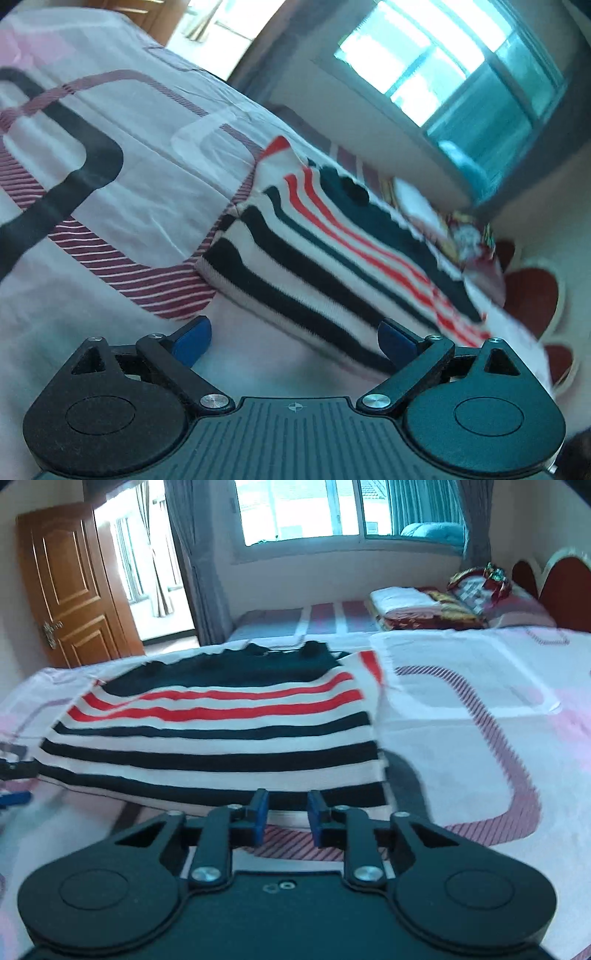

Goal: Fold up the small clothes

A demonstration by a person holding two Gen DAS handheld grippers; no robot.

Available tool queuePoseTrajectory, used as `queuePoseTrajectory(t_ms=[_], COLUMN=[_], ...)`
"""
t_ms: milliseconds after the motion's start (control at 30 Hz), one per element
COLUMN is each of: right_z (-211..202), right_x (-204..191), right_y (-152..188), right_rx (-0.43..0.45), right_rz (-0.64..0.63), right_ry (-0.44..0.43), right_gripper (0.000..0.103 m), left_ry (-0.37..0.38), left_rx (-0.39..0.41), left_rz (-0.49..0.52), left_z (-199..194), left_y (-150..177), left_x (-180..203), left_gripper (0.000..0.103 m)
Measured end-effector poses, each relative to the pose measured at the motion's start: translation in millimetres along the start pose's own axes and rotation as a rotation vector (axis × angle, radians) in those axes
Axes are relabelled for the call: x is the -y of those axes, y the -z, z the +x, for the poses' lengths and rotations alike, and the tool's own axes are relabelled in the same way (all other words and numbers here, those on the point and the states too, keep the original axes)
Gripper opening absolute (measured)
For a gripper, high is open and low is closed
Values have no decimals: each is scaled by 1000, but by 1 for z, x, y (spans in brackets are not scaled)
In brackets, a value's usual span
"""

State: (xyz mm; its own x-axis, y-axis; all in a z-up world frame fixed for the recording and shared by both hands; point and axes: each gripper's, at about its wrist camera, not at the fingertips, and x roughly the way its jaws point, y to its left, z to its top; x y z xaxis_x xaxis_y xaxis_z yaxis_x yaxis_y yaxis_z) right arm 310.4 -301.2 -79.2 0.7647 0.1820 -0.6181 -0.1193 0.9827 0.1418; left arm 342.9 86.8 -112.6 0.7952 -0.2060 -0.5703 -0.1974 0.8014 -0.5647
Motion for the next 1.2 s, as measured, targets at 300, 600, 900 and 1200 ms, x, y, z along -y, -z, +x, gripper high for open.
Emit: queuePoseTrajectory(t_ms=[300,600,900,1200], right_z=[15,50,90,111], right_x=[-28,-36,-50,-77], right_y=[-20,-37,-50,-51], right_rx=[28,37,33,9], right_rz=[14,56,49,-45], right_ry=[-87,-117,-171,-205], right_gripper=[22,21,13,9], left_ry=[17,48,118,145], left_rx=[29,50,92,75], left_rz=[22,-26,-198,-359], left_z=[16,31,47,59], left_y=[-5,-20,-33,-34], left_x=[5,-1,-22,-43], left_gripper=[96,96,77,17])
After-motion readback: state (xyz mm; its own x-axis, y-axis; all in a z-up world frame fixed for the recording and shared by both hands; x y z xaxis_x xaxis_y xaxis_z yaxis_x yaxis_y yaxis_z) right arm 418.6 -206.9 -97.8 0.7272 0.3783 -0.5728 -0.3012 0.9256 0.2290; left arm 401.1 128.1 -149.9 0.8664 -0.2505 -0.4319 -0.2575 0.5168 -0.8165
